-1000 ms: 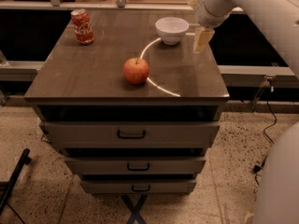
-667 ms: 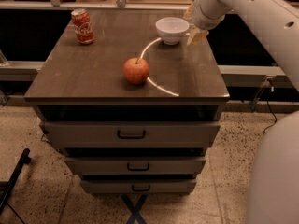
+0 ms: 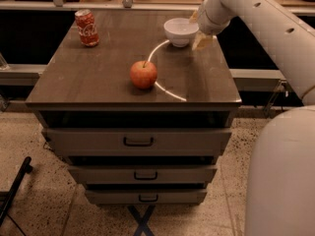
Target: Move white bowl near apple
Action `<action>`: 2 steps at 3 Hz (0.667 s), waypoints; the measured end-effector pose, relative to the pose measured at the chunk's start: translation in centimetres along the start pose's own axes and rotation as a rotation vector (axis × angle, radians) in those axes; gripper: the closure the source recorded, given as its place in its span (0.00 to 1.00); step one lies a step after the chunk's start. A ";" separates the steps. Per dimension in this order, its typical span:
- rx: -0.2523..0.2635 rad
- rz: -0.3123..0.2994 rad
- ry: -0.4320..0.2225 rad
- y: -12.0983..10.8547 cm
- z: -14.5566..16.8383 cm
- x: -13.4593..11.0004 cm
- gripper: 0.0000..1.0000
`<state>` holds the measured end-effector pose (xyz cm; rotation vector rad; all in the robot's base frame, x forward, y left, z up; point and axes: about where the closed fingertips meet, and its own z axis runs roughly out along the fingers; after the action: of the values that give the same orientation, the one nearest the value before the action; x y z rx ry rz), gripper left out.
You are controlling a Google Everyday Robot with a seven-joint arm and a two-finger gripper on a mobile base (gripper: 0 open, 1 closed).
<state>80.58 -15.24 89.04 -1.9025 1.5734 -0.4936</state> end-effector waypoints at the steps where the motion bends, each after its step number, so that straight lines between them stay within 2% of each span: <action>1: 0.002 -0.003 -0.016 -0.2 1.1 -0.3 0.53; 2: 0.002 -0.002 -0.030 -0.3 1.8 -0.6 0.72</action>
Offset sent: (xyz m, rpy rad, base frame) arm 0.0169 0.0112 -0.0085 0.0340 -0.0083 0.0258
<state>81.81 -14.22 87.91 -1.9017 1.5510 -0.4649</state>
